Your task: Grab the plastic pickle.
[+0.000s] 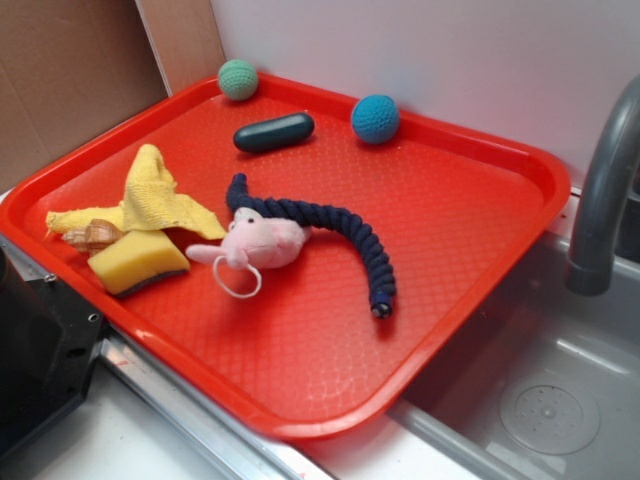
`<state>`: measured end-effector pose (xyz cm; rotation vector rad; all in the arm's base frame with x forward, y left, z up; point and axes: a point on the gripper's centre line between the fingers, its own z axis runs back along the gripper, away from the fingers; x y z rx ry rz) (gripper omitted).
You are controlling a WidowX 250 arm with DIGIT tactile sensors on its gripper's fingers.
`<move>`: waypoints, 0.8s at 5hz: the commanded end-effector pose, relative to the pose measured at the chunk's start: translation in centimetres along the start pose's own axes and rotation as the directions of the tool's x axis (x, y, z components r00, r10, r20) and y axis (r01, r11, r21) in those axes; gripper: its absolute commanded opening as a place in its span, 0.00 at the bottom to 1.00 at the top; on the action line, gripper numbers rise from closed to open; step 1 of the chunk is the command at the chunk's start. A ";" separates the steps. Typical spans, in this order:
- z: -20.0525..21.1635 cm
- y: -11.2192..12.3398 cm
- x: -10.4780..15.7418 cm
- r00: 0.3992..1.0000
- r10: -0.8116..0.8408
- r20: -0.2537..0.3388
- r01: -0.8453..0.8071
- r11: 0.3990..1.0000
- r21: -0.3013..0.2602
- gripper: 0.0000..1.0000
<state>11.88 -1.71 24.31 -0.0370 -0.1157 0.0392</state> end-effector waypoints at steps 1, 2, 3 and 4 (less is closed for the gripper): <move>0.0 0.0 0.0 1.000 0.000 0.000 0.000 1.000 0.000 1.00; -4.3 3.3 3.5 0.987 -0.127 0.101 0.132 0.991 -0.036 1.00; -6.9 6.0 8.4 0.961 -0.198 0.192 0.198 0.980 0.021 1.00; -10.3 6.8 12.4 0.955 -0.246 0.169 0.237 0.969 0.070 1.00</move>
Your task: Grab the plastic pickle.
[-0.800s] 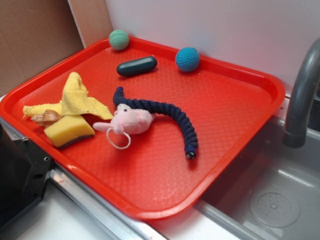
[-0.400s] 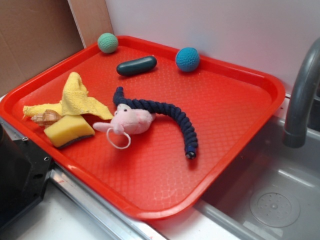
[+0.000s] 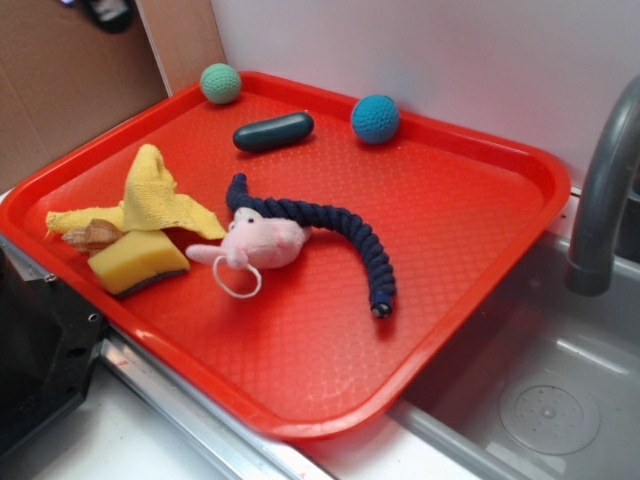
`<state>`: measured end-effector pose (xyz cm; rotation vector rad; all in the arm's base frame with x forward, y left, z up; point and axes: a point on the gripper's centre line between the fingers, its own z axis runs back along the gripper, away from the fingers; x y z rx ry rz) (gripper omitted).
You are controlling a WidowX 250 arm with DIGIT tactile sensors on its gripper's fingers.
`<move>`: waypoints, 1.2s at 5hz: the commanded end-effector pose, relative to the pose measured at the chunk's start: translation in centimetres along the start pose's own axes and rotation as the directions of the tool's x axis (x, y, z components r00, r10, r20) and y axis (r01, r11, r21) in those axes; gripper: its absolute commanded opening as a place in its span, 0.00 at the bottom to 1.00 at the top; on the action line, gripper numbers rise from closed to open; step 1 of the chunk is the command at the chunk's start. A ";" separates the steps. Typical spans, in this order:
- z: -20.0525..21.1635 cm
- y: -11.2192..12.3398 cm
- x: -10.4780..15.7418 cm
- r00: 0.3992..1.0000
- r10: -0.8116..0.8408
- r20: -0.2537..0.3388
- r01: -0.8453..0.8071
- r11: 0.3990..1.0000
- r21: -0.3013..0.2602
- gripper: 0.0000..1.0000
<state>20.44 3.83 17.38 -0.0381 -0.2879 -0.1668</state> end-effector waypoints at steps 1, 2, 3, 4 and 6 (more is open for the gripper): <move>-7.7 3.2 5.4 0.994 -0.087 -0.059 0.092 0.992 0.083 1.00; -11.1 4.5 5.8 0.991 -0.099 -0.085 0.103 0.994 0.044 1.00; -14.3 3.0 5.8 0.990 -0.111 -0.085 0.114 0.993 0.020 1.00; -16.6 1.4 5.2 0.986 -0.137 -0.097 0.137 0.991 -0.010 1.00; -18.9 1.6 5.0 0.976 -0.151 -0.155 0.149 0.988 -0.027 0.48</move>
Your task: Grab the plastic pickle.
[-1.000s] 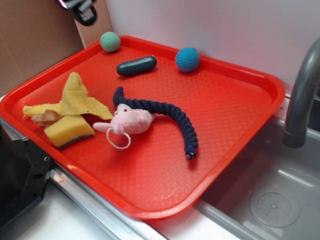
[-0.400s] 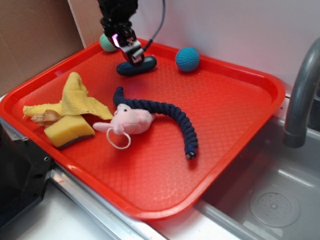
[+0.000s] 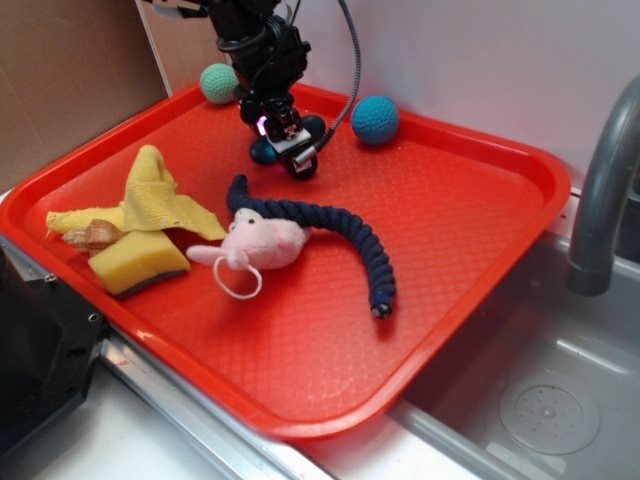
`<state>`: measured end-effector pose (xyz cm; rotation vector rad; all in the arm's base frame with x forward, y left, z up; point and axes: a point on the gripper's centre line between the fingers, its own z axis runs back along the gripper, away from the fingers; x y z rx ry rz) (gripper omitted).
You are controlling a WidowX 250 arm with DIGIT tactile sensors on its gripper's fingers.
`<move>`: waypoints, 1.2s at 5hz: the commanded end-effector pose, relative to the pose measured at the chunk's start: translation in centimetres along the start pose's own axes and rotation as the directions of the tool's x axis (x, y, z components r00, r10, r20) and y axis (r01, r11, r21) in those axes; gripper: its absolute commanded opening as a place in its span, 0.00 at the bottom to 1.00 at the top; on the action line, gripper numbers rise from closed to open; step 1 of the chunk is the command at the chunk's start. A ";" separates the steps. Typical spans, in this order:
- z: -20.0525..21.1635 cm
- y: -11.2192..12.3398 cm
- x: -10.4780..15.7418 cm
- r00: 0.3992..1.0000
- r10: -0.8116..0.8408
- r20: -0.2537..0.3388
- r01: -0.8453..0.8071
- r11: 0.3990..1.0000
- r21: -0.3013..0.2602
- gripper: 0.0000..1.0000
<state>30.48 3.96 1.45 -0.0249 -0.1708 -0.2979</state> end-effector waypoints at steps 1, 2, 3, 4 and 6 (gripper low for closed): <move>1.4 -0.8 0.1 1.000 -0.016 -0.024 0.017 1.000 0.025 0.00; 6.7 -1.5 -1.3 0.998 0.039 0.047 -0.041 0.998 0.054 0.00; 12.0 -2.8 -3.2 0.985 0.138 0.104 -0.148 0.985 0.092 0.00; 17.2 -3.4 -4.5 0.940 0.305 0.156 -0.315 0.948 0.050 0.00; 22.8 -4.7 -3.4 0.896 0.437 0.073 -0.439 0.898 0.014 0.00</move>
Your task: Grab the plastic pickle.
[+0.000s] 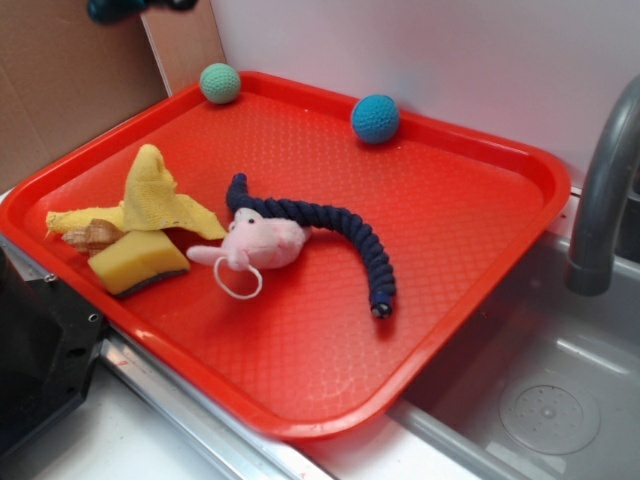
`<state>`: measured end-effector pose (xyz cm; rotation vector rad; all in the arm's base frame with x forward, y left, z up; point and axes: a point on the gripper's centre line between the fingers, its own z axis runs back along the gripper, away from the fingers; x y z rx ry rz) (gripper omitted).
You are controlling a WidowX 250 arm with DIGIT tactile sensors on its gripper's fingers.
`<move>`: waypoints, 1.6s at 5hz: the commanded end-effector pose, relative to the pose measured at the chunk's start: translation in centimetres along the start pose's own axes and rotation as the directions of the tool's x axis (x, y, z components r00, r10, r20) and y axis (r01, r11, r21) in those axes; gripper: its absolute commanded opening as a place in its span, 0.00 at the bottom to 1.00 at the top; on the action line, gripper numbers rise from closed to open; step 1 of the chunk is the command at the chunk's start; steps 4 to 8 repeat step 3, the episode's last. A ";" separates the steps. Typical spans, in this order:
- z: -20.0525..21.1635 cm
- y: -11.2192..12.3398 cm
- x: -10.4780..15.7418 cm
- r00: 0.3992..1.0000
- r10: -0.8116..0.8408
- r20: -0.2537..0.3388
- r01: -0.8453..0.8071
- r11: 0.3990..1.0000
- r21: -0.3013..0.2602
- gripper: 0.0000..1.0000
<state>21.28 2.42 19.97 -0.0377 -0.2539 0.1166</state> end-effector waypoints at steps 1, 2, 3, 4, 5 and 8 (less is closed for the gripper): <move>3.7 -1.8 2.8 0.988 0.144 -0.049 -0.142 0.989 0.052 0.00; 4.2 -2.0 3.1 0.991 0.129 -0.033 -0.128 0.991 0.051 0.00; 3.4 -2.2 3.2 0.995 0.101 -0.017 -0.100 0.992 0.083 0.00; 3.4 -2.2 3.2 0.995 0.101 -0.017 -0.100 0.992 0.083 0.00; 3.4 -2.2 3.2 0.995 0.101 -0.017 -0.100 0.992 0.083 0.00; 3.4 -2.2 3.2 0.995 0.101 -0.017 -0.100 0.992 0.083 0.00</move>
